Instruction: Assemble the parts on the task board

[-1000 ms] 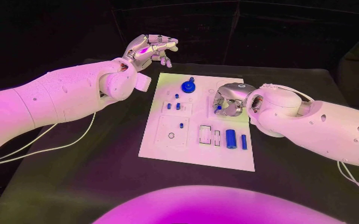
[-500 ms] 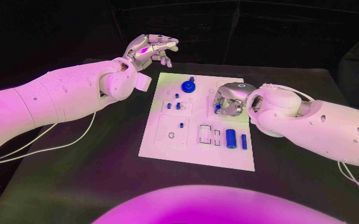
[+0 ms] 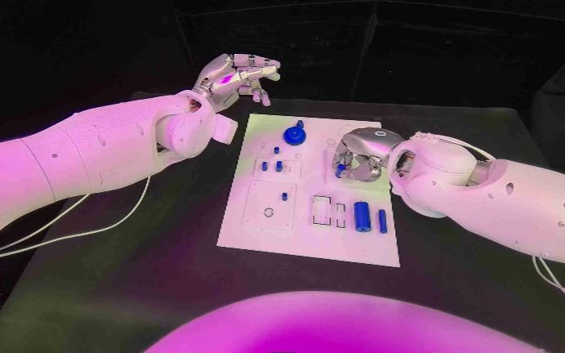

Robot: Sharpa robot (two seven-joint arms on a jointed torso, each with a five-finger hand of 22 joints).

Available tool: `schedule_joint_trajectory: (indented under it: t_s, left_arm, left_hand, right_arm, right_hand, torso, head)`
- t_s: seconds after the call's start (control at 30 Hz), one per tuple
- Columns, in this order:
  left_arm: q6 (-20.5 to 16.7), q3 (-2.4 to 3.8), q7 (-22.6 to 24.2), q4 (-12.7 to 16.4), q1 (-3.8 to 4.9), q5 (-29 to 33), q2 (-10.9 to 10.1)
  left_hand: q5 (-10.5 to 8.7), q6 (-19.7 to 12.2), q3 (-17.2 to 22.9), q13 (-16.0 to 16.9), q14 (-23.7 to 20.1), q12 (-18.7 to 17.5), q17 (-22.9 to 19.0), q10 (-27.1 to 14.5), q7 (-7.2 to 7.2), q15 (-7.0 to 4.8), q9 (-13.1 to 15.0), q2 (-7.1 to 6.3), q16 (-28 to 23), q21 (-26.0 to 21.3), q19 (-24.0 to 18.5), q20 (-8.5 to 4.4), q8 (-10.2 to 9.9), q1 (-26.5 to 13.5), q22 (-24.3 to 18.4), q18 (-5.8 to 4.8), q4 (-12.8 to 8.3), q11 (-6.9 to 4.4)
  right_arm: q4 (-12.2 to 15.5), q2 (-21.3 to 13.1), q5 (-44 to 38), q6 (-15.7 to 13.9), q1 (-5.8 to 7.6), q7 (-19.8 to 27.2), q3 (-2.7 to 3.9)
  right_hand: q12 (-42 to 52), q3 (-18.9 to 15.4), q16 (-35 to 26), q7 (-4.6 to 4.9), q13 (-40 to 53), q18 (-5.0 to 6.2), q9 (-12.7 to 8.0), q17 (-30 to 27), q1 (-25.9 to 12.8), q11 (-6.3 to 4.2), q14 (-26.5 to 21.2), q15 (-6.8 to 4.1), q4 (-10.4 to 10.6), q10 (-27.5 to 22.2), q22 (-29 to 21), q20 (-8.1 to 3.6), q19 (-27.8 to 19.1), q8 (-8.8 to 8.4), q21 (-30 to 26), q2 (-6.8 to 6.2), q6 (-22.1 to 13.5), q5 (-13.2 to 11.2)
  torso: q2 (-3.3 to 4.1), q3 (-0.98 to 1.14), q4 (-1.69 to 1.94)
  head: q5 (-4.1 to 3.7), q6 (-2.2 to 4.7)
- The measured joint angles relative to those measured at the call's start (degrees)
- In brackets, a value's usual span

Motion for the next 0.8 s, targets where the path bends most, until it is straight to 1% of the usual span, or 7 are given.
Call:
schedule_joint_trajectory:
  t_s: [0.13,0.23,0.4,0.47,0.53,0.7,0.8]
  left_arm:
    - [0.0,0.0,0.0,0.0,0.0,0.0,0.0]
    - [0.0,0.0,0.0,0.0,0.0,0.0,0.0]
    - [0.0,0.0,-0.1,0.0,0.0,0.0,-0.1]
    - [0.0,0.0,-0.1,0.0,0.0,0.0,-0.1]
    - [0.0,0.0,-0.1,0.0,0.0,0.0,-0.1]
    - [0.0,0.0,-0.1,0.0,0.0,0.0,-0.1]
    - [0.0,0.0,-0.1,0.0,0.0,0.0,-0.1]
  left_hand:
    - [0.0,0.0,0.0,0.0,0.0,0.0,0.0,0.0,0.0,0.0,0.0,0.0,0.0,0.0,0.0,0.0,0.0,0.0,0.0,0.0,0.0,0.0]
    - [0.0,0.0,0.0,0.0,0.0,0.0,0.0,0.0,0.0,0.0,0.0,0.0,0.0,0.0,0.0,0.0,0.0,0.0,0.0,0.0,0.0,0.0]
    - [0.0,0.0,0.0,0.0,0.0,0.0,0.0,0.0,0.0,0.0,0.0,0.0,0.0,0.0,0.0,0.0,0.0,0.0,0.0,0.0,0.0,0.0]
    - [0.0,0.0,0.0,0.0,0.0,0.0,0.0,0.0,0.0,0.0,0.0,0.0,0.0,0.0,0.0,0.0,0.0,0.0,0.0,0.0,0.0,0.0]
    - [0.0,0.0,0.0,0.0,0.0,0.0,0.0,0.0,0.0,0.0,0.0,0.0,0.0,0.0,0.0,0.0,0.0,0.0,0.0,0.0,0.0,0.0]
    - [0.0,0.0,0.0,0.0,0.0,0.0,0.0,0.0,0.0,0.0,0.0,0.0,0.0,0.0,0.0,0.0,0.0,0.0,0.0,0.0,0.0,0.0]
    - [0.0,0.0,0.0,0.0,0.0,0.0,0.0,0.0,0.0,0.0,0.0,0.0,0.0,0.0,0.0,0.0,0.0,0.0,0.0,0.0,0.0,0.0]
  right_arm:
    - [0.9,-0.8,0.3,-1.2,0.0,0.2,0.07]
    - [2.0,-1.7,1.1,-2.0,0.03,0.4,0.07]
    - [4.7,-3.4,2.6,-2.9,0.09,0.7,0.11]
    - [5.9,-3.9,3.1,-3.2,0.12,0.8,0.12]
    - [7.3,-4.2,3.7,-3.6,0.17,0.9,0.14]
    - [9.1,-3.0,4.9,-4.1,0.23,1.3,0.17]
    - [9.3,-0.8,5.1,-4.3,0.24,1.8,0.17]
  right_hand:
    - [-0.9,0.5,0.0,0.02,-0.3,-0.01,0.0,-0.1,-0.1,0.07,0.0,0.0,-0.1,-0.1,0.0,0.0,0.0,0.0,0.0,0.09,0.0,-0.1]
    - [-1.4,0.8,0.0,0.41,-0.4,0.0,0.0,-0.1,-0.3,0.44,0.0,0.0,-0.3,-0.4,0.0,0.0,0.0,-0.31,0.0,0.33,-0.4,-0.1]
    - [-1.8,0.8,0.0,0.41,-0.6,0.0,-0.1,-0.1,-0.4,0.44,0.0,0.0,-0.3,-0.4,0.0,0.0,0.0,-0.43,0.0,0.37,-0.4,-0.1]
    - [-1.8,0.8,0.0,0.42,-0.6,0.0,-0.3,-0.1,-0.4,0.64,0.0,0.0,-0.3,-0.6,0.0,0.0,0.0,-0.43,0.0,0.38,-0.4,0.2]
    - [-1.8,0.8,0.0,0.61,-0.6,0.0,-0.3,-0.1,-0.4,0.64,0.0,0.0,-0.3,-0.6,0.0,0.0,0.0,-0.66,0.0,0.37,-0.6,0.2]
    - [-2.2,1.0,0.0,0.59,-0.7,0.0,-0.4,-0.1,-0.6,0.64,0.0,0.0,-0.1,-0.6,0.0,0.0,0.0,-0.76,0.0,0.18,-0.7,0.2]
    - [-2.3,1.0,0.0,0.57,-0.7,0.0,-0.4,-0.1,-0.9,0.64,0.0,0.0,-0.1,-0.6,0.0,0.0,0.0,-0.78,0.0,0.07,-0.7,0.2]
  torso:
    - [-0.02,0.0,-0.01]
    - [-0.04,-0.01,-0.01]
    - [-0.07,-0.03,-0.01]
    - [-0.09,-0.04,-0.01]
    - [-0.09,-0.05,-0.01]
    - [-0.08,-0.07,-0.01]
    - [-0.05,-0.08,0.03]
  head:
    - [-0.02,-0.02]
    - [-0.04,-0.05]
    - [-0.04,0.0]
    - [0.0,0.02]
    - [0.05,0.05]
    - [0.19,0.09]
    - [0.38,0.05]
